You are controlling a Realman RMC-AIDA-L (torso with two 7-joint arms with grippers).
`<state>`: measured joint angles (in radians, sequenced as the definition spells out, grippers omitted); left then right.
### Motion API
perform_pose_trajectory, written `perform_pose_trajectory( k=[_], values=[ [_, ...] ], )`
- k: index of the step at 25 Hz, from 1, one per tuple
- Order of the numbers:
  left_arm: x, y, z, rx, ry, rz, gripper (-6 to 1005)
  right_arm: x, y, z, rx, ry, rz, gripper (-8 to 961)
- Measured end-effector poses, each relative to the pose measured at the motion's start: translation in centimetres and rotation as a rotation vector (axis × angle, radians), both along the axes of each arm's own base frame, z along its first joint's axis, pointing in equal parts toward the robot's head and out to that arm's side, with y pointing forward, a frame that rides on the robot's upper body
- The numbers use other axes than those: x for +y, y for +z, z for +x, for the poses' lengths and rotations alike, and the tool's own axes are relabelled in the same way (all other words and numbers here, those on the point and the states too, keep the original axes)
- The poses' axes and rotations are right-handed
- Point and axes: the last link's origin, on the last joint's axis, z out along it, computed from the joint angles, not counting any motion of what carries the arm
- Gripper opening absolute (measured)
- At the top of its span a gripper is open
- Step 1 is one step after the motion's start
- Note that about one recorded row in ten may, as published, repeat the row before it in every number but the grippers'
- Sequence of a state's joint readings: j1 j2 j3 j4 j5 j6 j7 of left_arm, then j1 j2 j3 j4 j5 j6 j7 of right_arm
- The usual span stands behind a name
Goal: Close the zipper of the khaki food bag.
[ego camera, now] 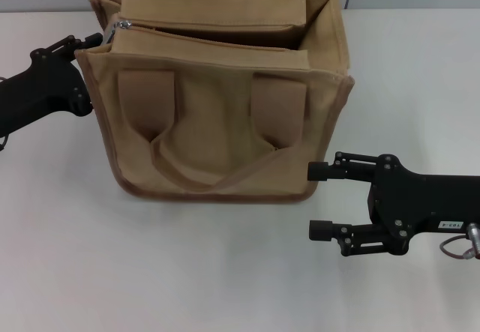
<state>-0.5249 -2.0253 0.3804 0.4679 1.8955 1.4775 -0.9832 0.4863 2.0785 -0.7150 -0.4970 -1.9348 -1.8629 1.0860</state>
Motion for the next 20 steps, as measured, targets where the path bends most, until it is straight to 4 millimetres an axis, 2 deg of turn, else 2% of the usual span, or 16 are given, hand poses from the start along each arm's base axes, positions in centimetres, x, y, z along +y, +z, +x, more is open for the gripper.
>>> perform_pose_trajectory(
  k=[9, 15, 20],
  values=[
    [0.14, -0.01, 0.25, -0.023, 0.005, 0.011, 660, 0.02, 0.0, 0.01, 0.0, -0.001, 0.001, 750],
    [0.1, 0.02, 0.23, -0.029, 0.008, 0.013, 450, -0.06, 0.02, 0.14, -0.002, -0.005, 0.003, 744],
    [0.08, 0.05, 0.21, -0.032, 0.009, 0.014, 233, -0.11, 0.04, 0.2, -0.002, -0.006, 0.004, 738]
  ],
)
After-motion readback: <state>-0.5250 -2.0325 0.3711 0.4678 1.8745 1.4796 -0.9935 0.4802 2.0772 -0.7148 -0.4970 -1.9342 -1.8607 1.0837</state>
